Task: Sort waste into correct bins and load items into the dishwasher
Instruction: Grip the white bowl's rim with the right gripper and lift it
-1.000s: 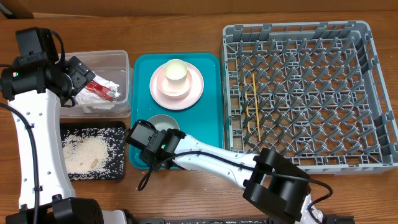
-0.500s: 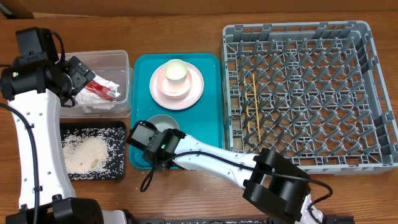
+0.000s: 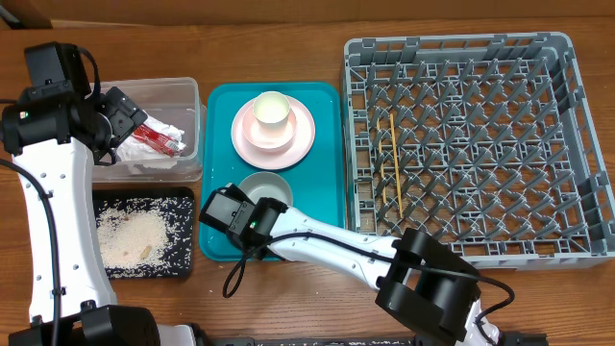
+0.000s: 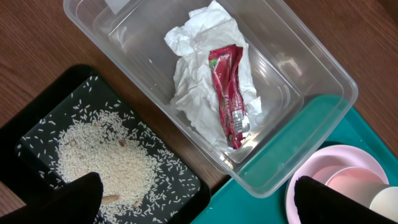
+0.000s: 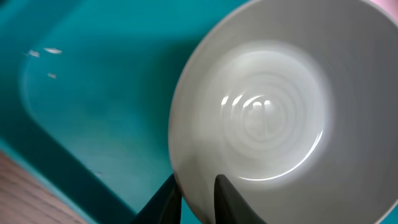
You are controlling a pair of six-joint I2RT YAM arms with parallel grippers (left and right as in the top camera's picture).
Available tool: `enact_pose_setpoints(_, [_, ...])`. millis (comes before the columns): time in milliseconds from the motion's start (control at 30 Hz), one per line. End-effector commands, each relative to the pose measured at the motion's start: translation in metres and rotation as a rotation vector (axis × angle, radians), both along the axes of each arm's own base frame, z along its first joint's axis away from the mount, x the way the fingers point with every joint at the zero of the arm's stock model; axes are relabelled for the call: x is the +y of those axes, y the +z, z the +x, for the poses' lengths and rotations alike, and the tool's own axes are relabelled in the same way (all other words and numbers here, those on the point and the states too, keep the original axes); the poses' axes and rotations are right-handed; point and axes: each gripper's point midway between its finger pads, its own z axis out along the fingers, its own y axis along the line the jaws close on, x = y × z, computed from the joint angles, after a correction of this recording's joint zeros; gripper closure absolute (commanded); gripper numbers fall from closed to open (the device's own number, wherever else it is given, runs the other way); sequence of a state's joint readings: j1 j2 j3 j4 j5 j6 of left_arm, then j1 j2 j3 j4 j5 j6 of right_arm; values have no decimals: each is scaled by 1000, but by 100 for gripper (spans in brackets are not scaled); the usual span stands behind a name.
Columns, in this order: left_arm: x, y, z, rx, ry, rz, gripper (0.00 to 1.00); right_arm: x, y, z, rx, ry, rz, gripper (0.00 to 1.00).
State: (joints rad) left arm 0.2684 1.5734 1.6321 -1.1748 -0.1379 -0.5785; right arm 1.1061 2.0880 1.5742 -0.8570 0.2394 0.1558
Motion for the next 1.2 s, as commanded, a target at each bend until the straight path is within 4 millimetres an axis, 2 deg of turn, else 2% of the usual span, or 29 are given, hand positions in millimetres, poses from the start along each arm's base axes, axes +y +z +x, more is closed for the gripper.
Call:
enact_pose_setpoints(0, [0, 6, 4, -23, 15, -10, 0, -14, -2, 9, -13, -28, -41, 81])
enact_pose_setpoints(233, [0, 6, 4, -23, 15, -10, 0, -34, -5, 9, 26, -101, -85, 80])
enact_pose_setpoints(600, [0, 6, 4, -23, 15, -10, 0, -13, 7, 7, 59, -85, -6, 79])
enact_pose_setpoints(700, [0, 6, 4, -23, 15, -10, 0, -7, 9, 12, 45, -87, 22, 69])
enact_pose_setpoints(800, [0, 6, 4, -23, 15, -10, 0, -4, 10, 16, 35, -89, 42, 64])
enact_pose_setpoints(1167, [0, 6, 4, -23, 15, -10, 0, -4, 9, 16, 35, -89, 43, 60])
